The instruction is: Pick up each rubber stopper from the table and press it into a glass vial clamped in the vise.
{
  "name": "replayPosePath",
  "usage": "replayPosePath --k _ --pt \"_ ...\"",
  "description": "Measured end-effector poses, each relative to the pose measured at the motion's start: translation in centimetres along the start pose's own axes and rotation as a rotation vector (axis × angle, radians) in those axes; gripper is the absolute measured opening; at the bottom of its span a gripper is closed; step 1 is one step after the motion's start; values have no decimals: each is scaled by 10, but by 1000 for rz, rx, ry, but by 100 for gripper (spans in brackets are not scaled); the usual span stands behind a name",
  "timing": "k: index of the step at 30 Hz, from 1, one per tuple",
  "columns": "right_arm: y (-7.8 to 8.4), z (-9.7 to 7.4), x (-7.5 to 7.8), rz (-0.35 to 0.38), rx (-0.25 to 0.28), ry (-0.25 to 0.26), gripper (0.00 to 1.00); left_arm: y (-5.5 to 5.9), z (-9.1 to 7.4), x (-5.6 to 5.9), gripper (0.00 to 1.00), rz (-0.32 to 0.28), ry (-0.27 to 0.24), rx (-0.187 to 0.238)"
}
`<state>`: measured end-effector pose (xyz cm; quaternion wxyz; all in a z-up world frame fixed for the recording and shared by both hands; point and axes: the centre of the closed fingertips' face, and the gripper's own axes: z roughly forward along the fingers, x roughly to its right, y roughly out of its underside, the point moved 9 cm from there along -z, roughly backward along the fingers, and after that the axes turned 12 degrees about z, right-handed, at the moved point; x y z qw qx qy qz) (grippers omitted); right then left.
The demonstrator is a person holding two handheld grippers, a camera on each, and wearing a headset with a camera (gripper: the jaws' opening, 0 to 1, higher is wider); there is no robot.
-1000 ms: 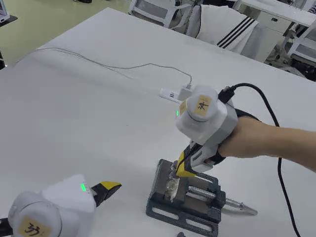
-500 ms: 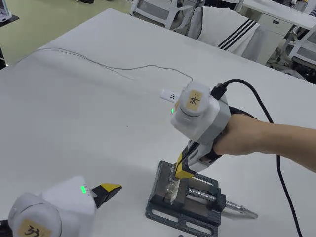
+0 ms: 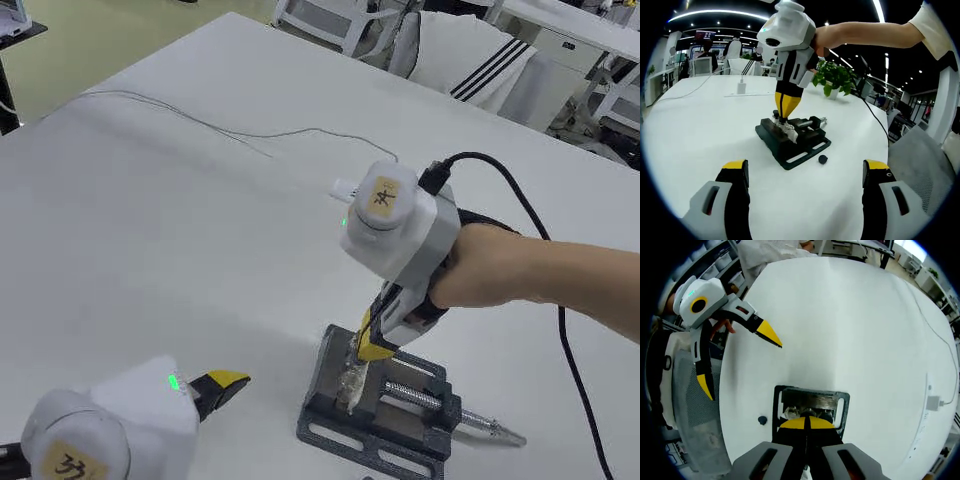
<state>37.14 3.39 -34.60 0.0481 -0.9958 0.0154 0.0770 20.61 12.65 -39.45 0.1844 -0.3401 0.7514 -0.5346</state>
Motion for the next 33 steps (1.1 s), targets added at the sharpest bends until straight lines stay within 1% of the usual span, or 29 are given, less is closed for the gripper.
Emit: replayPosePath --k 7,9,10,11,13,14,18,21,22,24,25,27,28,29,30,31,33 --pt "1 0 -2 -3 -1 13 0 -5 -2 0 93 12 -2 1" --pt "1 0 -4 -18 0 30 0 -8 -3 1 93 21 0 0" --pt "1 0 -5 -14 -2 32 0 -10 -3 2 93 26 -1 2" --pt "1 0 -6 -37 -5 42 0 -12 -4 2 93 30 -1 2" --pt "1 0 -9 -57 -5 55 0 -14 -4 2 93 39 -3 5" --pt "2 0 -10 -90 0 70 0 -16 -5 2 93 43 -4 2" --pt "6 -1 -12 -83 32 92 0 -21 -6 5 93 60 -4 7" --pt "5 0 -14 -84 32 114 0 -24 -7 5 93 69 -9 6" --pt "4 0 -15 -107 22 126 0 -24 -7 5 93 69 -10 6" --pt "2 0 -18 -130 -4 150 0 -25 -8 5 93 72 -15 -1" --pt "1 0 -19 -171 -16 163 0 -26 -8 5 93 77 -17 -3" --pt "2 1 -21 -163 -13 172 0 -26 -9 4 94 79 -26 -6" --pt "2 1 -21 -213 -15 184 0 -27 -9 4 94 80 -31 -5" --pt "3 1 -21 -231 -5 181 0 -27 -9 4 94 81 -37 -7" --pt "5 0 -20 -205 2 176 0 -27 -9 4 94 82 -40 -10" --pt "6 0 -19 -159 30 160 0 -26 -9 4 94 82 -42 -11" --pt "8 0 -16 -123 62 143 0 -27 -10 5 94 81 -45 -11"
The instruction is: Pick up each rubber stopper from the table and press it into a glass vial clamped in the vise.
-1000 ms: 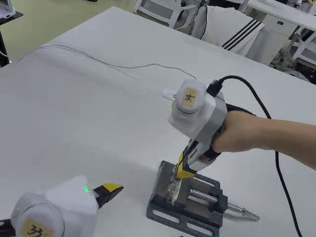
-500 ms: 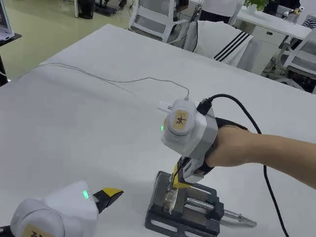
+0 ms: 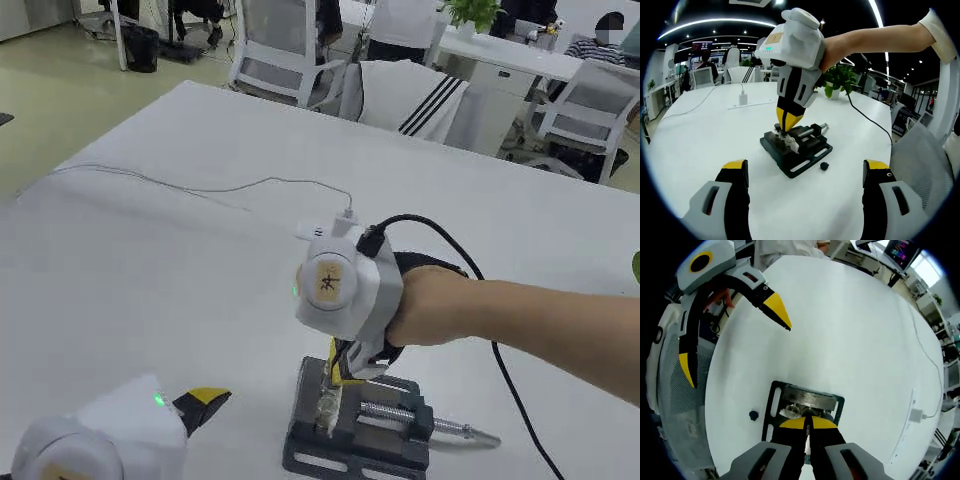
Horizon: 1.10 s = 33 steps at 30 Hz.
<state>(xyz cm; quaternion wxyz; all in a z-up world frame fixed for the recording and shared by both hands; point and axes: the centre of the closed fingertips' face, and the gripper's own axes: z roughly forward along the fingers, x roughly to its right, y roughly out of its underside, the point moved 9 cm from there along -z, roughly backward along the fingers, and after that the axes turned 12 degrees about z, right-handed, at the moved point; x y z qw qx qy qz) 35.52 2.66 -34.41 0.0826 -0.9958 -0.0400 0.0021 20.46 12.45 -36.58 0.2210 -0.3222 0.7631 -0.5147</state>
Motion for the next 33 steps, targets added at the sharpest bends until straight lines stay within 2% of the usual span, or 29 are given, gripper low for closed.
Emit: replayPosePath --k 7,17,18,20,22,24,26,28,33 --pt "7 0 -1 28 70 7 0 -2 -6 2 94 13 -4 -5" --pt "5 -1 -2 25 67 32 0 -6 -13 3 94 30 -13 -12" --pt "6 -2 0 35 79 62 3 -7 -14 2 94 29 -14 -12" --pt "10 -4 -4 56 74 23 9 -7 -15 2 94 31 -16 -12" --pt "13 -5 -5 60 88 25 13 -7 -15 2 94 31 -15 -13" --pt "17 -8 -8 82 125 25 14 -7 -16 2 94 34 -16 -14" --pt "21 -10 -15 143 173 -11 20 -7 -16 3 94 31 -15 -15" --pt "26 -10 -19 186 200 -25 31 -7 -16 3 94 33 -14 -16" --pt "38 -11 -30 237 249 -37 44 -6 -16 3 94 36 -13 -15"
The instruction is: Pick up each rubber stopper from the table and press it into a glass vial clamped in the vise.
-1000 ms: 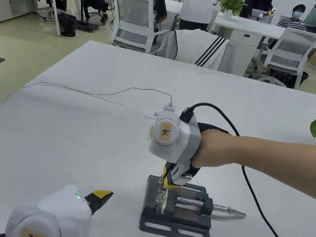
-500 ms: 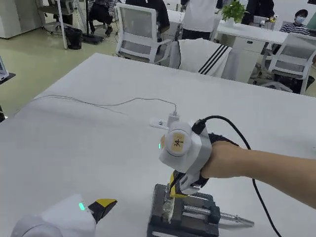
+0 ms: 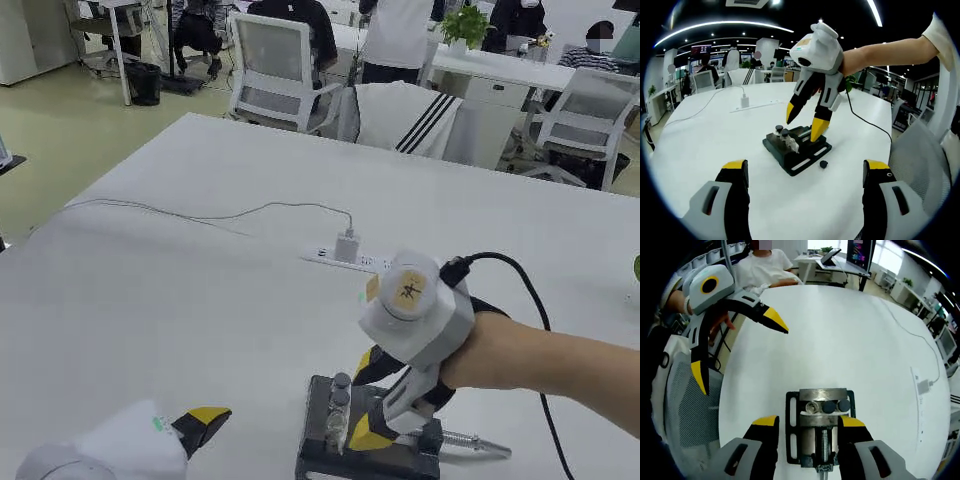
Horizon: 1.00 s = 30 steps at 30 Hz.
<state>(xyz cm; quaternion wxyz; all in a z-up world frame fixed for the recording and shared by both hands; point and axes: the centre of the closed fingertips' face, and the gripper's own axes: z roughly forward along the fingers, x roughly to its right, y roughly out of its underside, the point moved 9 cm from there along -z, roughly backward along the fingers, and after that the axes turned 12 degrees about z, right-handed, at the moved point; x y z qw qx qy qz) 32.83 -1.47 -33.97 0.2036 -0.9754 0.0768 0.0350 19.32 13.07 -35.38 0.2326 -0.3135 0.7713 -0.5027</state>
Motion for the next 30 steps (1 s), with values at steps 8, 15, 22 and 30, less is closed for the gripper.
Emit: replayPosePath --k 8,15,22,30 --pt "15 -3 -10 46 51 7 62 2 -2 1 94 5 1 -5" --pt "24 -6 -23 65 88 3 68 1 -5 1 94 11 -3 2" --pt "34 -2 -38 54 90 -9 64 3 -8 4 94 14 6 5" --pt "43 11 -49 37 72 -38 56 10 -9 8 94 1 20 9"
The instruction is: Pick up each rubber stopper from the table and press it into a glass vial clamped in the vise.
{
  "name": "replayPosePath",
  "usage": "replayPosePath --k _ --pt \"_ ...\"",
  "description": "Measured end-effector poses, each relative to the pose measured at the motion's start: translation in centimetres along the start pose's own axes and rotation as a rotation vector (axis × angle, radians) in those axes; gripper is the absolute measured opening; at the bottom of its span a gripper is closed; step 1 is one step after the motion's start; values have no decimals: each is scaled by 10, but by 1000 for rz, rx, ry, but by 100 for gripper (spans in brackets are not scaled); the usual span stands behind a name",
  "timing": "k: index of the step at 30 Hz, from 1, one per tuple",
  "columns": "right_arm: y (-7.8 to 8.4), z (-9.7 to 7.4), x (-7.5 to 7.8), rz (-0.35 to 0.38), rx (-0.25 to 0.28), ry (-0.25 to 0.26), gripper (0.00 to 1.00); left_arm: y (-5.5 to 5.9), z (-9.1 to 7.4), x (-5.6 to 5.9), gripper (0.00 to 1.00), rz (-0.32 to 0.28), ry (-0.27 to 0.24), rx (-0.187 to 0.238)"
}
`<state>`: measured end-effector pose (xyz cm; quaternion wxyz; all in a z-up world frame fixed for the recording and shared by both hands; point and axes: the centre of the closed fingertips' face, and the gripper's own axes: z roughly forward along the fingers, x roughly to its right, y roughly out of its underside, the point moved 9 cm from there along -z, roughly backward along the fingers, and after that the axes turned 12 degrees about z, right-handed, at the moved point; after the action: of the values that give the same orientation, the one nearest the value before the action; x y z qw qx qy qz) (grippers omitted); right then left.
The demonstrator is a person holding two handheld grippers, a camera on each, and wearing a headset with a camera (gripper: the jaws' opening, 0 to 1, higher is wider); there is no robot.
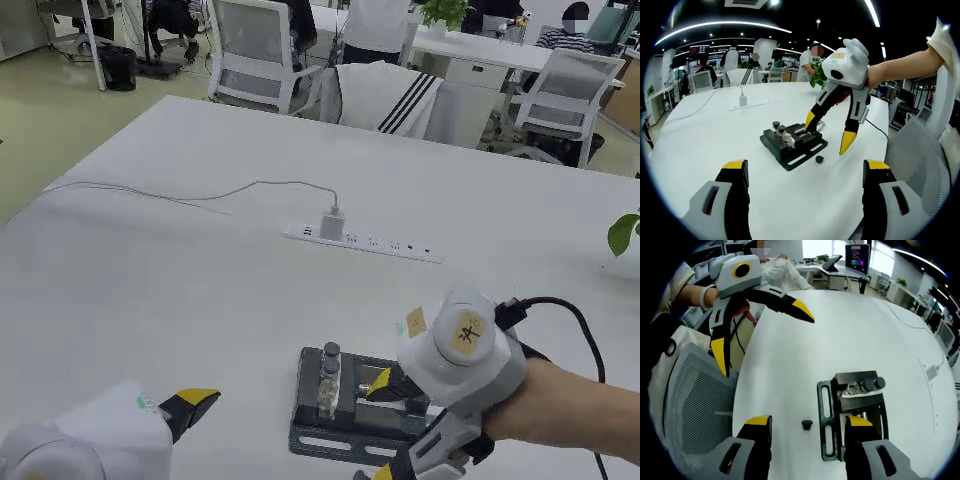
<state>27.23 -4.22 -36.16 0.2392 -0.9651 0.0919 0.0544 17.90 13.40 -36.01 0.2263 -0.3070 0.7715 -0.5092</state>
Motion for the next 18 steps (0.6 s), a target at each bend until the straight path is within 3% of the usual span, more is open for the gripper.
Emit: replayPosePath --k 6,18 --pt "3 8 -1 7 -4 -12 50 3 -1 0 94 -7 1 7" --pt "11 29 -3 -32 -66 -47 25 9 -4 3 93 -27 -8 12"
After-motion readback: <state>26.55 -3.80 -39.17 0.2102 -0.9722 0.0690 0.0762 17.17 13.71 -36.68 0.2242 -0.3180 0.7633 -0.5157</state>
